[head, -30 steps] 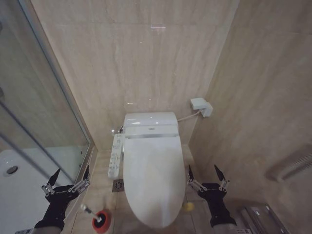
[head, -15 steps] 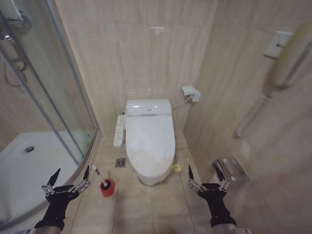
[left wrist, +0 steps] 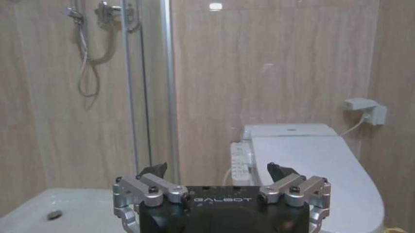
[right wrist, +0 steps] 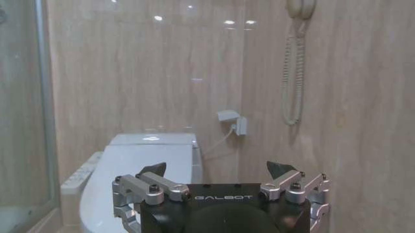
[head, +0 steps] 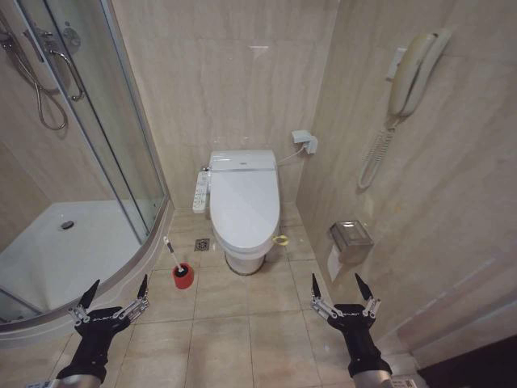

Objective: Open the toilet lid, clean the toilet bowl with a toilet brush, close the toilet lid, and flush.

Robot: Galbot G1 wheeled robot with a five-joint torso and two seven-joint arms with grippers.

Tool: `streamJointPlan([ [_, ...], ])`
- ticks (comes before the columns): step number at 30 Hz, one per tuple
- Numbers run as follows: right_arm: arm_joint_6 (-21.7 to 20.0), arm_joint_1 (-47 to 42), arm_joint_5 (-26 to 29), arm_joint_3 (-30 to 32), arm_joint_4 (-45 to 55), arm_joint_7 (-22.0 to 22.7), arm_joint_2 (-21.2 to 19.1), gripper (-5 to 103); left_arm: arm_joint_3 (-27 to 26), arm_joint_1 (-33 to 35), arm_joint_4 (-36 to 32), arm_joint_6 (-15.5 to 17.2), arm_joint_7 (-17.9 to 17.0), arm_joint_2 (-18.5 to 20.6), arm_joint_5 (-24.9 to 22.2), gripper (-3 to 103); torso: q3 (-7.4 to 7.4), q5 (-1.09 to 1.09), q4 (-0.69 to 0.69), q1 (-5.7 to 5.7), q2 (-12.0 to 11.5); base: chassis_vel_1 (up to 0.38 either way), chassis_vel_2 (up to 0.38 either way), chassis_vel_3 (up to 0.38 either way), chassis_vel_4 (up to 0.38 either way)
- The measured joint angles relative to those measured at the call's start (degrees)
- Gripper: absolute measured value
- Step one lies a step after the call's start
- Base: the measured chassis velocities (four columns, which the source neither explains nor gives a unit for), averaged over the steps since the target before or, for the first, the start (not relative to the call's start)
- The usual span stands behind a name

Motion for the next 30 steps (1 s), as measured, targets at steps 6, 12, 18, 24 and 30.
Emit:
streamJointPlan([
  [6, 0.0, 0.02, 0.0, 0.0, 0.0, 0.0, -0.02, 100, 0.0, 0.0, 0.0, 0.0, 0.0, 0.0, 0.0, 100, 0.03, 0.02, 0.07, 0.08, -0.04, -0.078, 0.023, 0.057, -0.036],
  [12, 0.0, 0.01, 0.0, 0.0, 0.0, 0.0, 0.0, 100, 0.0, 0.01, 0.0, 0.0, 0.0, 0.0, 0.0, 100, 0.01, 0.01, 0.04, 0.04, -0.03, -0.024, 0.031, 0.011, -0.015],
  [18, 0.0, 0.01, 0.0, 0.0, 0.0, 0.0, -0.01, 100, 0.0, 0.01, 0.0, 0.0, 0.0, 0.01, 0.0, 100, 0.0, 0.02, 0.03, 0.02, -0.02, 0.0, 0.0, 0.0, 0.0],
  [24, 0.0, 0.01, 0.0, 0.0, 0.0, 0.0, -0.01, 100, 0.0, 0.01, 0.0, 0.0, 0.0, 0.01, 0.0, 100, 0.01, 0.01, 0.04, 0.03, -0.02, 0.0, 0.0, 0.0, 0.0],
  [30, 0.0, 0.01, 0.0, 0.0, 0.0, 0.0, -0.01, 100, 0.0, 0.01, 0.0, 0.0, 0.0, 0.01, 0.0, 100, 0.01, 0.02, 0.04, 0.02, -0.02, 0.0, 0.0, 0.0, 0.0],
])
